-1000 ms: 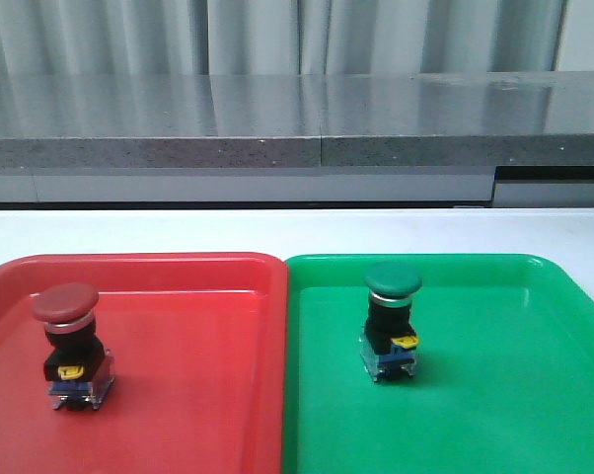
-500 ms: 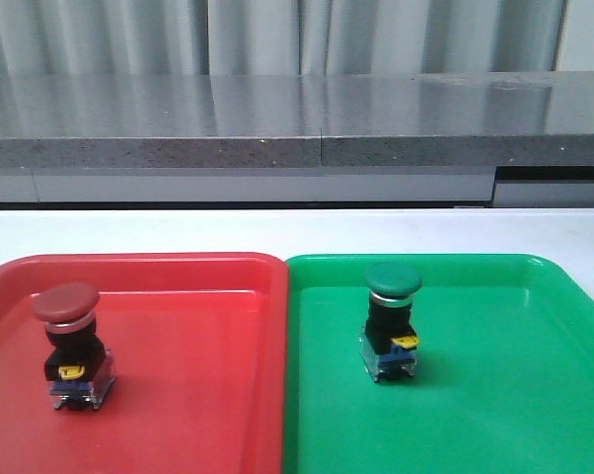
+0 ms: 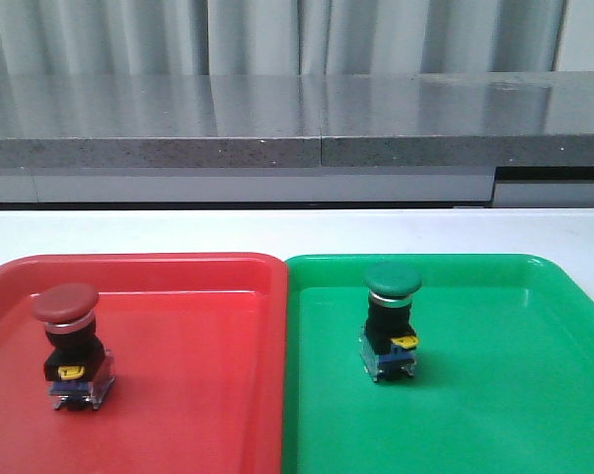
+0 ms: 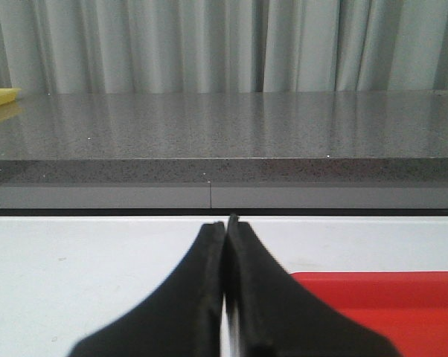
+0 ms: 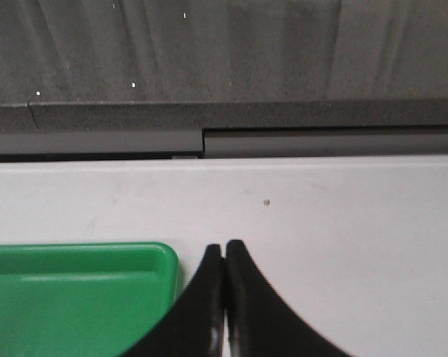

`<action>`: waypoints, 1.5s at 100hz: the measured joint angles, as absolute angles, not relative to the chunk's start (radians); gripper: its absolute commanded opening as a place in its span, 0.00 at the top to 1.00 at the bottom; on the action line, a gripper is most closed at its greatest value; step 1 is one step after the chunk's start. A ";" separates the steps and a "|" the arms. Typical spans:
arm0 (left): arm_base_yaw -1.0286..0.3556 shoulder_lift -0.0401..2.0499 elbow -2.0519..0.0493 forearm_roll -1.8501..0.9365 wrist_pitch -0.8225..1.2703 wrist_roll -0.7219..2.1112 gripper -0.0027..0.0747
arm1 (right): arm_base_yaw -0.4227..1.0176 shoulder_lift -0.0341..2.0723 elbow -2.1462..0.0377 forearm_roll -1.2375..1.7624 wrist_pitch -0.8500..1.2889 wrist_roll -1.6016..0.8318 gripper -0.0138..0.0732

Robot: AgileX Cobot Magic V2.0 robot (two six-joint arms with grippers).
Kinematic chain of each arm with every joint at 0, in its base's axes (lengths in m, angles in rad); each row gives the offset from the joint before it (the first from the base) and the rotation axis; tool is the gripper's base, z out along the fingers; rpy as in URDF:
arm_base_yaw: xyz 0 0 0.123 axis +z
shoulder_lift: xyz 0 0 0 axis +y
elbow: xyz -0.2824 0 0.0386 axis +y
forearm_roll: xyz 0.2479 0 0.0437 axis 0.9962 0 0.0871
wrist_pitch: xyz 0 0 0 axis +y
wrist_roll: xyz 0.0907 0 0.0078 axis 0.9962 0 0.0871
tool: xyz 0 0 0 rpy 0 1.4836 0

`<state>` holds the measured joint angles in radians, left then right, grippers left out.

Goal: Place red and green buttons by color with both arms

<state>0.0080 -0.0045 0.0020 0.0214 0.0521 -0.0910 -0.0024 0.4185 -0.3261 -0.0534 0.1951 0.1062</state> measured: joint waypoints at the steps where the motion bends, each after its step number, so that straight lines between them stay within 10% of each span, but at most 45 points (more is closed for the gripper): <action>1: 0.008 -0.005 0.002 0.021 0.052 -0.091 0.99 | -0.002 0.414 -0.323 -0.054 0.191 0.106 0.91; 67: 0.008 -0.005 0.002 0.021 0.054 -0.091 0.99 | -0.002 -0.001 -0.042 -0.055 0.036 0.106 0.91; 150: 0.008 -0.005 0.002 0.021 0.054 -0.091 0.99 | -0.002 -0.010 0.027 -0.056 -0.015 0.106 0.91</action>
